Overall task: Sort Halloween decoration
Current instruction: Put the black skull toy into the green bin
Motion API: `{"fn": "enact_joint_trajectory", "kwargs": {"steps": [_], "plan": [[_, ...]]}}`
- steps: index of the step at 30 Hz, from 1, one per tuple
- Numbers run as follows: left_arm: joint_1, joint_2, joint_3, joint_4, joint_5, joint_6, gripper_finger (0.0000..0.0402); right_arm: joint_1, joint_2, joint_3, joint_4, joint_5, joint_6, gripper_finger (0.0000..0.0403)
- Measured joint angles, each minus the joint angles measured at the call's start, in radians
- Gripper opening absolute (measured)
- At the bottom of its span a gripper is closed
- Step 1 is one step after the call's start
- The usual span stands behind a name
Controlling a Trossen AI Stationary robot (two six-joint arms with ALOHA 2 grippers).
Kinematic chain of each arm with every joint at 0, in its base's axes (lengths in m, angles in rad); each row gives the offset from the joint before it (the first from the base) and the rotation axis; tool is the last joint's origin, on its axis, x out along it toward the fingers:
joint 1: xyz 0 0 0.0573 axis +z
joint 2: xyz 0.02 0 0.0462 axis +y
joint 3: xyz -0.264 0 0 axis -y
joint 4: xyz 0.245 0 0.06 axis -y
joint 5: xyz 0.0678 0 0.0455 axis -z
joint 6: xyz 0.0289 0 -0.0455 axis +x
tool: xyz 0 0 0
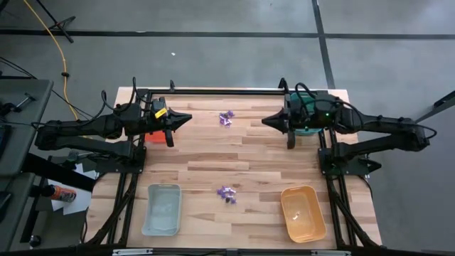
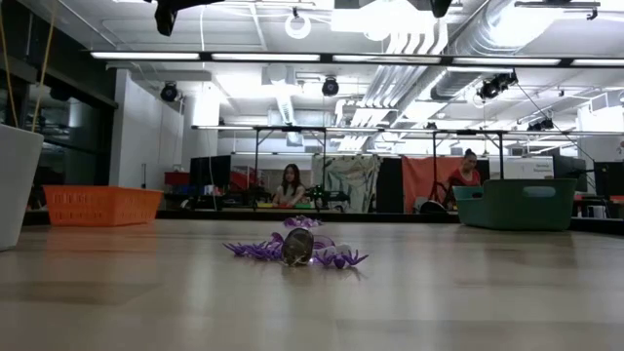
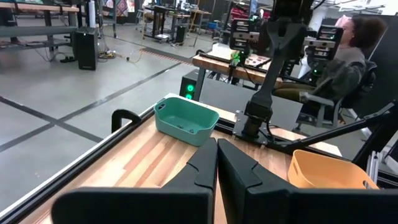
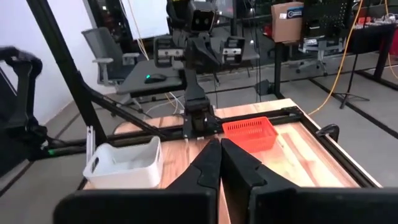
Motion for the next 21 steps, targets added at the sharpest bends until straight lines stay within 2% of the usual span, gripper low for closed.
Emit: {"fn": "enact_joint_trajectory", "kwargs": {"steps": [14, 18, 21], "plan": [[0.0, 0.0, 0.0, -0.008, 0.0, 0.0, 0.0001, 0.0, 0.024, 0.0, 0.037, -0.007, 0.06, 0.0005], [0.0, 0.0, 0.0, -0.009, 0.0, 0.0, 0.0001, 0.0, 0.063, 0.0, 0.054, -0.001, 0.06, 0.0005], [0.0, 0.0, 0.0, -0.009, -0.003, 0.0, 0.0001, -0.007, 0.14, 0.0, 0.103, 0.025, 0.065, 0.0006]]}}
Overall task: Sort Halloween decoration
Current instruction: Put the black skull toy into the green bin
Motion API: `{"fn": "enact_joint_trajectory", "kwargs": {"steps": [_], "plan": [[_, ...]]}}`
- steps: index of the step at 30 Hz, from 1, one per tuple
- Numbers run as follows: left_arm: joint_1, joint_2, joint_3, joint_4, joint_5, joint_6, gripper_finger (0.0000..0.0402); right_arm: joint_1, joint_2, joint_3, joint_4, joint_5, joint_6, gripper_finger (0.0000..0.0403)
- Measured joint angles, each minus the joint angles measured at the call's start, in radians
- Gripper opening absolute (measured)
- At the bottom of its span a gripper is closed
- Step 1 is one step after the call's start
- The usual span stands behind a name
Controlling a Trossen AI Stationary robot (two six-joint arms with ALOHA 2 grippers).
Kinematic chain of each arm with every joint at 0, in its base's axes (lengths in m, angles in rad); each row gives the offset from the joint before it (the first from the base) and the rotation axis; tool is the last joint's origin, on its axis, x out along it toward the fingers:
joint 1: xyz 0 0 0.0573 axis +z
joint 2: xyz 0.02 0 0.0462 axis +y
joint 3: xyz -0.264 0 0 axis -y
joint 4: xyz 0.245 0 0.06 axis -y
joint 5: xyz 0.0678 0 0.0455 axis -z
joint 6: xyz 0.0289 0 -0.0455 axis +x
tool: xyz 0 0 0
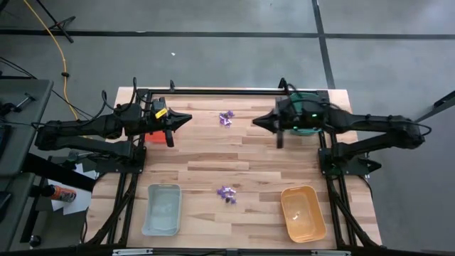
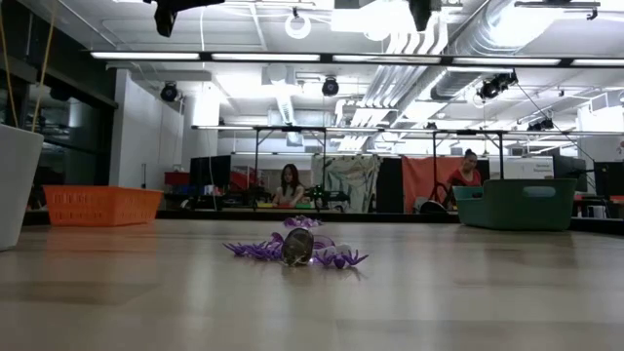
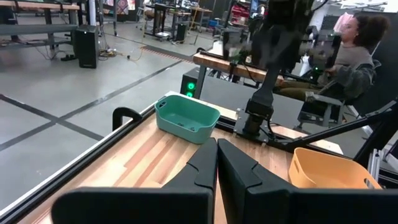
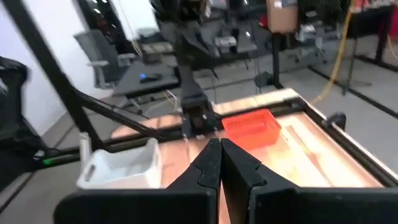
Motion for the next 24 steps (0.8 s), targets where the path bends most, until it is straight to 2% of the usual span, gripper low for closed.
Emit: {"fn": "enact_joint_trajectory", "kwargs": {"steps": [3, 6, 10, 12, 14, 17, 24], "plan": [[0.0, 0.0, 0.0, 0.001, -0.003, 0.0, 0.0001, -0.036, 0.128, 0.056, 0.003, 0.01, 0.069, 0.0023], [0.0, 0.0, 0.0, 0.002, -0.017, -0.001, 0.0001, -0.076, 0.281, 0.18, -0.087, 0.021, 0.075, 0.0058], [0.0, 0.0, 0.0, 0.001, -0.023, -0.001, 0.0001, -0.125, 0.486, 0.377, -0.239, 0.155, 0.102, 0.0111], [0.0, 0.0, 0.0, 0.001, -0.023, -0.001, 0.0001, -0.153, 0.587, 0.466, -0.34, 0.235, 0.197, 0.0133], [0.0, 0.0, 0.0, 0.001, -0.023, -0.001, 0.0001, -0.179, 0.682, 0.549, -0.437, 0.272, 0.326, 0.0151], [0.0, 0.0, 0.0, 0.001, -0.023, -0.001, 0.0001, -0.21, 0.808, 0.652, -0.534, 0.257, 0.456, 0.0168], [0.0, 0.0, 0.0, 0.001, -0.023, 0.0, 0.0001, -0.232, 1.073, 0.849, -0.645, 0.18, 0.529, 0.0174]]}}
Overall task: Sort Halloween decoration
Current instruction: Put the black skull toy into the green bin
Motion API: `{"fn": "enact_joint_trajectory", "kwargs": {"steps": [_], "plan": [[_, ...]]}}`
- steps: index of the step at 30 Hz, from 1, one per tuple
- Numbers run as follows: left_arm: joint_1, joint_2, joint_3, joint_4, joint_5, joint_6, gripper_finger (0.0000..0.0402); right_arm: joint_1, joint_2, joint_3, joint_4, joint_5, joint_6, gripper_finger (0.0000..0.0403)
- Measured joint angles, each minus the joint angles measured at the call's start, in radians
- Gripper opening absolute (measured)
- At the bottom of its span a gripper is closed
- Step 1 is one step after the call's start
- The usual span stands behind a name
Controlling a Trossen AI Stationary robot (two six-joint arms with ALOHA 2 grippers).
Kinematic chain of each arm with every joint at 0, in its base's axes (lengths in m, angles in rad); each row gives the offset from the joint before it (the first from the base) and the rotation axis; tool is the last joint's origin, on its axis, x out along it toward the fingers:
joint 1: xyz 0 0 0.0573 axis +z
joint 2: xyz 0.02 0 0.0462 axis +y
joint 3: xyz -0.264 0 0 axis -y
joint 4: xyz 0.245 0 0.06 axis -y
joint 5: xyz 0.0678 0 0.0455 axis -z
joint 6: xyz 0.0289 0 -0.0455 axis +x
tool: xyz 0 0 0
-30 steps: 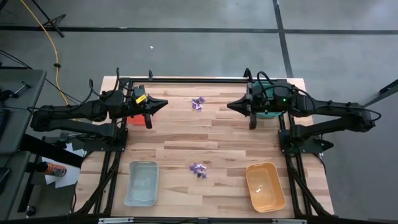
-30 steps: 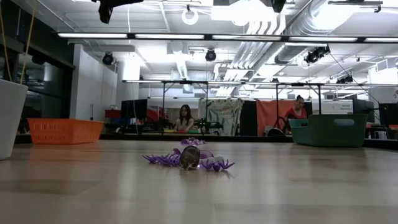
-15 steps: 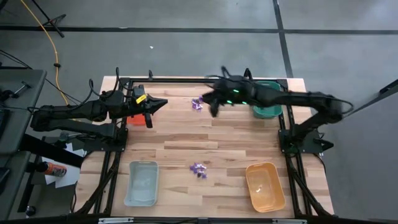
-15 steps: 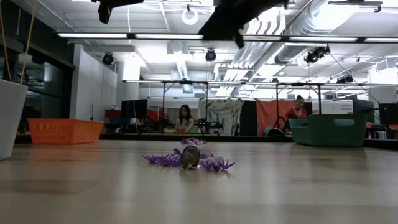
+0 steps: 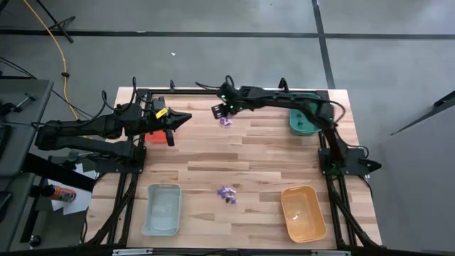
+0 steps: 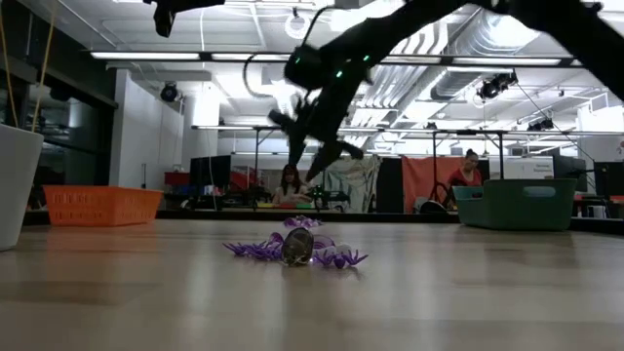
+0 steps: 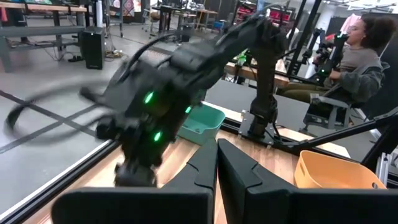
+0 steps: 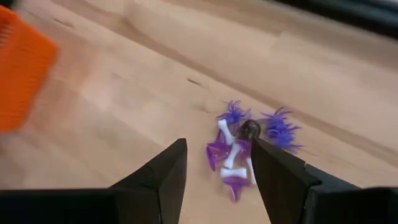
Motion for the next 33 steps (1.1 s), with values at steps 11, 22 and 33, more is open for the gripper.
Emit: {"fn": "enact_joint_trajectory", "kwargs": {"steps": [11, 22, 33], "plan": [[0.0, 0.0, 0.0, 0.0, 0.0, 0.0, 0.0001, 0.0, 0.258, 0.318, -0.274, 0.132, -0.018, 0.0174], [0.0, 0.0, 0.0, -0.001, -0.001, -0.025, 0.0001, -0.014, 0.282, 0.35, -0.295, 0.132, 0.045, 0.0174], [0.0, 0.0, 0.0, -0.001, -0.001, -0.025, 0.0001, -0.015, 0.295, 0.348, -0.292, 0.102, 0.094, 0.0172]]}}
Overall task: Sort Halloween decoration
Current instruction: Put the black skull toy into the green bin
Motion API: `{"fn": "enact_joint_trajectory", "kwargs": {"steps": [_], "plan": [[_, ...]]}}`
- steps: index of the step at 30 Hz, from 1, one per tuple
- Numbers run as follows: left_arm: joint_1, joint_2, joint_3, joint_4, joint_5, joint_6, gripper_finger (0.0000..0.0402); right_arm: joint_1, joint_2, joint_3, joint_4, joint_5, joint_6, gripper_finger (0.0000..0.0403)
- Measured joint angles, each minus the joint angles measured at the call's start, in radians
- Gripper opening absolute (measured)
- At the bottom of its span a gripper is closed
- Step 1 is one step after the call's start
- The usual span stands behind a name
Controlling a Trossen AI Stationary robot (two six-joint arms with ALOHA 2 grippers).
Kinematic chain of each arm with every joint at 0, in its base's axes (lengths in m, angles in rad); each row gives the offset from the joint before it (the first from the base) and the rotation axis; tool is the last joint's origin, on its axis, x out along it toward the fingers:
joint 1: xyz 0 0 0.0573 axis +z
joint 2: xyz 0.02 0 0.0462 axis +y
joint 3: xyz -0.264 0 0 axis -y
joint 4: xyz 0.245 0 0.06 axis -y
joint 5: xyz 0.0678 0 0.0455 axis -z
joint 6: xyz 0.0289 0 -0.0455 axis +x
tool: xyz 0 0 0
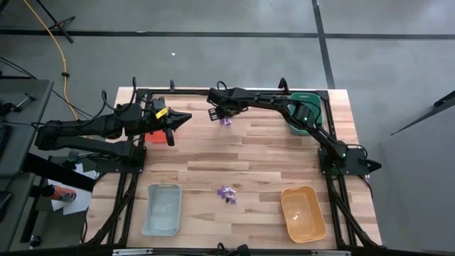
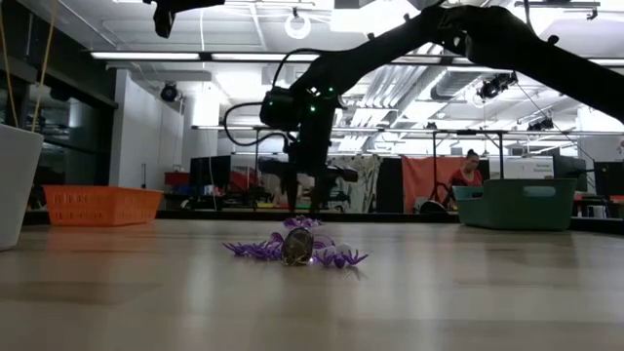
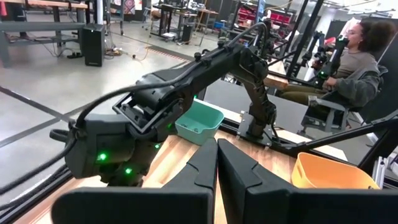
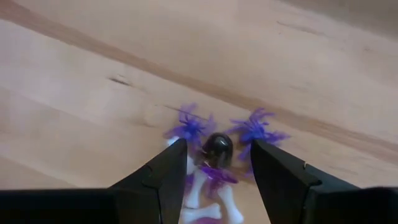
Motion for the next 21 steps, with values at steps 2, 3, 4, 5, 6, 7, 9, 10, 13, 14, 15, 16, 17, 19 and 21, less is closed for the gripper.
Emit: {"fn": "enact_joint_trajectory", "kwargs": {"steps": [2, 3, 4, 5, 6, 7, 9, 10, 13, 14, 15, 16, 17, 19, 21], "plan": [[0.0, 0.0, 0.0, 0.0, 0.0, 0.0, 0.0001, -0.006, 0.0, 0.0, -0.002, -0.001, 0.0, 0.0168], [0.0, 0.0, 0.0, 0.0, 0.0, 0.0, 0.0001, -0.01, 0.0, 0.0, -0.007, -0.003, 0.0, 0.0165], [0.0, 0.0, 0.0, 0.0, 0.0, 0.0, 0.0001, -0.013, 0.0, 0.0, -0.007, -0.009, 0.0, 0.0162], [0.0, 0.0, 0.0, 0.0, 0.0, 0.0, 0.0001, -0.017, 0.0, 0.0, -0.007, -0.017, 0.0, 0.0159], [0.0, 0.0, 0.0, 0.0, 0.0, 0.0, 0.0001, -0.018, 0.0, 0.0, -0.008, -0.022, 0.0, 0.0155], [0.0, 0.0, 0.0, 0.0, 0.0, 0.0, 0.0001, -0.019, 0.0, 0.0, -0.01, -0.025, 0.0, 0.0152], [0.0, 0.0, 0.0, 0.0, 0.0, 0.0, 0.0001, -0.016, 0.0, 0.0, -0.016, -0.027, 0.0, 0.0147], [0.0, 0.0, 0.0, 0.0, 0.0, 0.0, 0.0001, -0.013, 0.0, 0.0, -0.016, -0.029, 0.0, 0.0146], [0.0, 0.0, 0.0, 0.0, 0.0, 0.0, 0.0001, -0.01, -0.001, 0.0, -0.015, -0.024, -0.007, 0.0145], [0.0, 0.0, 0.0, 0.0, 0.0, 0.0, 0.0001, -0.014, -0.006, 0.0, -0.016, -0.019, -0.008, 0.0145], [0.0, 0.0, 0.0, 0.0, 0.0, 0.0, 0.0001, -0.019, -0.014, 0.0, -0.016, -0.013, -0.015, 0.0144], [0.0, 0.0, 0.0, 0.0, 0.0, 0.0, 0.0001, -0.025, -0.026, 0.0, -0.014, -0.004, -0.029, 0.0144], [0.0, 0.0, 0.0, 0.0, 0.0, 0.0, 0.0001, -0.03, -0.04, 0.0, -0.009, 0.002, -0.047, 0.0144], [0.0, 0.0, 0.0, 0.0, 0.0, 0.0, 0.0001, -0.042, -0.068, 0.001, 0.007, 0.008, -0.113, 0.0144], [0.0, 0.0, 0.0, 0.0, 0.0, 0.0, 0.0001, -0.052, -0.081, 0.002, 0.005, -0.006, -0.206, 0.014]]}}
